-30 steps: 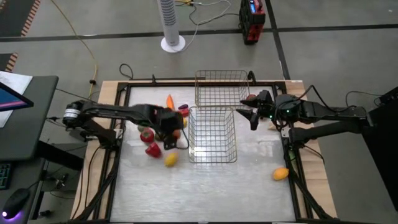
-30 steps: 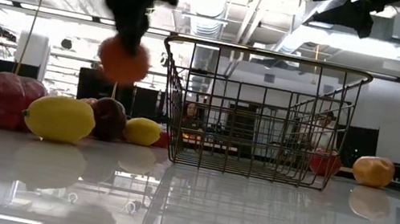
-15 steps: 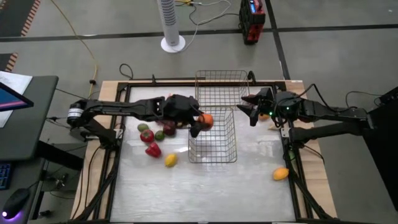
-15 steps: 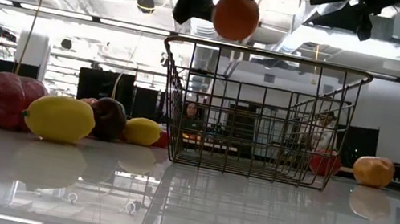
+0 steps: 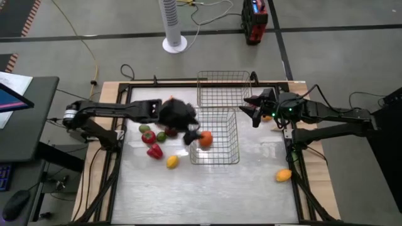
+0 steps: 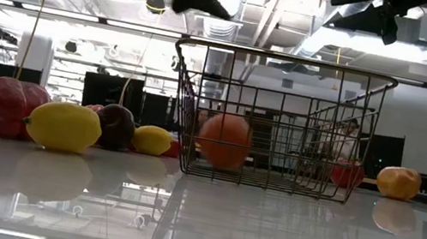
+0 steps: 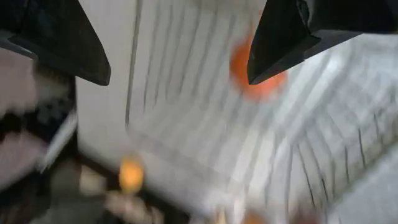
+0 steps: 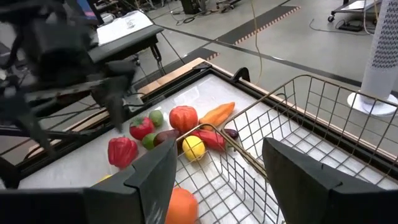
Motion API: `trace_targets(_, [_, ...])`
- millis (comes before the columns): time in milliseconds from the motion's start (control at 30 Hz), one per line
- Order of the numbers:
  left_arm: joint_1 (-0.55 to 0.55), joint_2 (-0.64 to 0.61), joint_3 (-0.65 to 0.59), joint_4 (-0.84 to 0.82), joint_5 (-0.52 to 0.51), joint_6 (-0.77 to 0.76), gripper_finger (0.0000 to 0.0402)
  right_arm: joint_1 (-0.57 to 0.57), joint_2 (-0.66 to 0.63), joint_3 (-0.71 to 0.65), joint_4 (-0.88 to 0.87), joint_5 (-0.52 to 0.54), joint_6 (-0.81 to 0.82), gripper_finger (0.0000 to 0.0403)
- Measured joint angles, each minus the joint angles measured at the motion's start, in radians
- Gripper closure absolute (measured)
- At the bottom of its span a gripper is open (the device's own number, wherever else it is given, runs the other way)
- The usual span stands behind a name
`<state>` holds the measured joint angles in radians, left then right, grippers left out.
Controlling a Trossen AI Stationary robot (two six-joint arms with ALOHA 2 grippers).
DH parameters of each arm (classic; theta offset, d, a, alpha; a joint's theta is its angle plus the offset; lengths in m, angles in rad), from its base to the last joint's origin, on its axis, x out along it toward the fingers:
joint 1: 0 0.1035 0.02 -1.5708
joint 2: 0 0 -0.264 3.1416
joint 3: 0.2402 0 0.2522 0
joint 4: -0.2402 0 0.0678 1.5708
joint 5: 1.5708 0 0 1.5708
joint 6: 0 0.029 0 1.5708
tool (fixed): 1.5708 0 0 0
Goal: Sort produce into baskets
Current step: Put the bottom left lemon into the bottom wire basket
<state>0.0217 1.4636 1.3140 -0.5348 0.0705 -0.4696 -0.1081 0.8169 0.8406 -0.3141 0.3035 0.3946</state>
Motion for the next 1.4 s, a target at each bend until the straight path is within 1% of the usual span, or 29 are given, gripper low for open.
trace_targets(100, [-0.081, -0.025, -0.001, -0.232, -0.077, 0.001, 0.0036, 0.0, 0.0, 0.0, 0.0, -0.001, 0.0, 0.0137])
trace_targets(133, [-0.109, -0.03, -0.007, -0.286, -0.101, -0.011, 0.0036, 0.0, 0.0, 0.0, 0.0, -0.001, 0.0, 0.0137])
trace_targets(233, [-0.184, -0.054, -0.061, -0.351, -0.119, -0.091, 0.0036, 0.0, 0.0, 0.0, 0.0, -0.001, 0.0, 0.0137])
trace_targets(333, [-0.249, -0.059, -0.138, -0.327, -0.117, -0.158, 0.0035, 0.0, 0.0, 0.0, 0.0, -0.001, 0.0, 0.0137])
trace_targets(433, [-0.284, -0.05, -0.218, -0.302, -0.123, -0.206, 0.0035, 0.0, 0.001, 0.0, 0.0, -0.001, -0.001, 0.0137])
trace_targets(567, [-0.284, -0.039, -0.315, -0.247, -0.133, -0.274, 0.0035, 0.0, 0.002, 0.0, 0.0, -0.001, -0.002, 0.0137])
trace_targets(633, [-0.285, -0.037, -0.353, -0.193, -0.137, -0.302, 0.0035, 0.0, 0.002, 0.0, 0.0, -0.001, -0.003, 0.0137])
trace_targets(1000, [-0.285, -0.037, -0.504, 0.023, -0.135, -0.335, 0.0035, 0.0, 0.002, 0.0, -0.016, -0.012, -0.003, 0.0137])
trace_targets(1133, [-0.286, -0.037, -0.535, 0.039, -0.16, -0.303, 0.0035, 0.0, 0.002, 0.0, -0.018, -0.013, -0.003, 0.0137])
trace_targets(1233, [-0.286, -0.037, -0.55, 0.036, -0.174, -0.239, 0.0041, 0.0, 0.002, 0.0, -0.018, -0.013, -0.004, 0.0137])
trace_targets(1300, [-0.286, -0.034, -0.551, 0.039, -0.189, -0.185, 0.0053, 0.0, 0.002, 0.0, -0.019, -0.013, -0.005, 0.0137])
trace_targets(1400, [-0.285, -0.017, -0.551, 0.04, -0.2, -0.121, 0.0082, 0.0, 0.002, 0.0, -0.019, -0.013, -0.006, 0.0137])
